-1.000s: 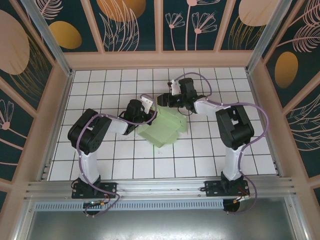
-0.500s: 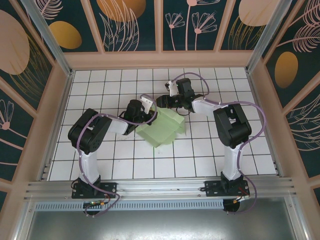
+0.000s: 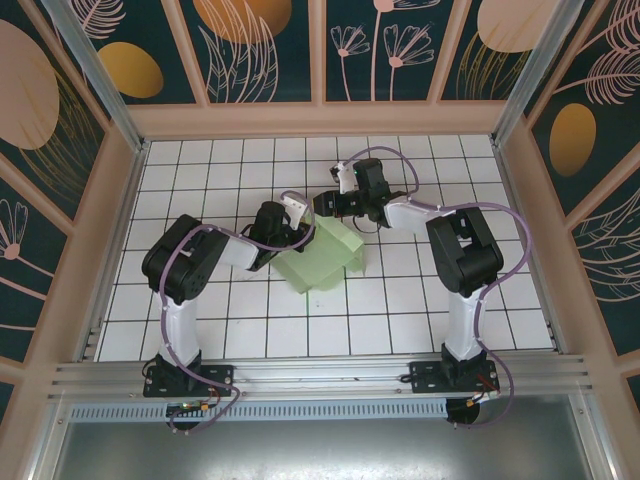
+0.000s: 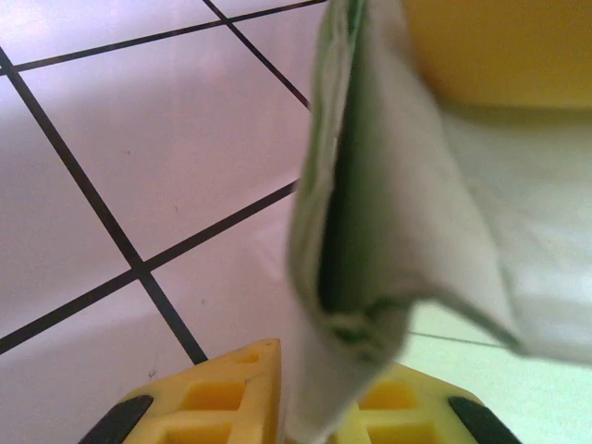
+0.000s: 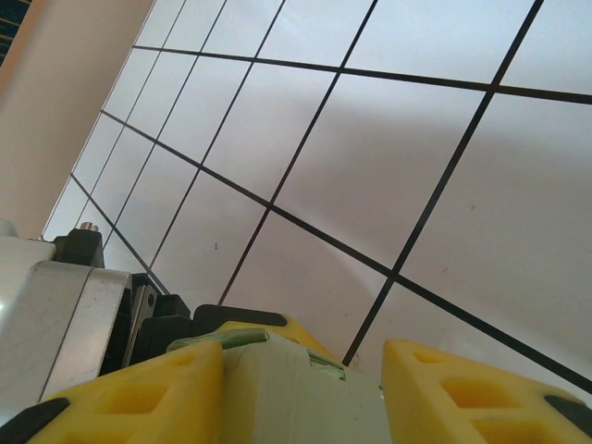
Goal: Fold the paper box
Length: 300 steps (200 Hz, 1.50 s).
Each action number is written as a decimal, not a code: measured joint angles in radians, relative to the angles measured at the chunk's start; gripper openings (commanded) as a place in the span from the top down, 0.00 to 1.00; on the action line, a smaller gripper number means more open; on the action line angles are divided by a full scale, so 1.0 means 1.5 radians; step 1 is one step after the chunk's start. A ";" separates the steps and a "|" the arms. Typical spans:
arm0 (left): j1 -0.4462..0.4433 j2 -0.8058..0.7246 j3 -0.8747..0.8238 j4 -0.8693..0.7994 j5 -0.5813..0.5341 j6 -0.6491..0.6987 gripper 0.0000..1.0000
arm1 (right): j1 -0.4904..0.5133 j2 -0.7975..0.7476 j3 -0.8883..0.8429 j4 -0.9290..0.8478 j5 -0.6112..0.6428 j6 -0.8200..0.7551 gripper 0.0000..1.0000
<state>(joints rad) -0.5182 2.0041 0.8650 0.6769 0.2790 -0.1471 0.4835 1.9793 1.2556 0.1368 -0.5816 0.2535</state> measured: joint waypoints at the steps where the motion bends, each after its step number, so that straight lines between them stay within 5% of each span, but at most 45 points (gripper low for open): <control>1: 0.000 0.000 0.000 0.000 0.000 0.000 0.87 | 0.000 0.000 0.000 0.000 0.000 0.000 0.53; 49: -0.001 0.004 0.008 0.000 0.000 -0.004 0.96 | -0.004 0.000 0.001 -0.002 -0.002 -0.008 0.55; 79: -0.002 0.004 0.008 0.001 -0.001 -0.011 0.78 | -0.004 -0.001 0.001 -0.004 -0.003 -0.008 0.55; 120: -0.003 0.004 0.009 0.026 -0.012 -0.028 0.71 | -0.007 -0.001 -0.001 -0.004 -0.018 -0.008 0.55; 201: -0.004 0.029 0.032 0.061 0.002 -0.045 0.76 | -0.021 -0.001 -0.017 0.015 -0.057 0.007 0.55; 240: -0.006 0.035 0.035 0.070 0.016 -0.042 0.91 | -0.026 -0.001 -0.019 0.019 -0.063 0.012 0.55; 276: -0.009 0.035 0.034 0.069 0.019 -0.037 0.84 | -0.026 -0.001 -0.019 0.018 -0.066 0.012 0.55; 300: -0.008 0.035 0.033 0.070 0.019 -0.037 0.89 | -0.026 -0.001 -0.019 0.017 -0.067 0.012 0.55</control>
<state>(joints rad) -0.5304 2.0563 0.9150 0.7815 0.3073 -0.2024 0.4446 1.9774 1.2274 0.1616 -0.6823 0.2718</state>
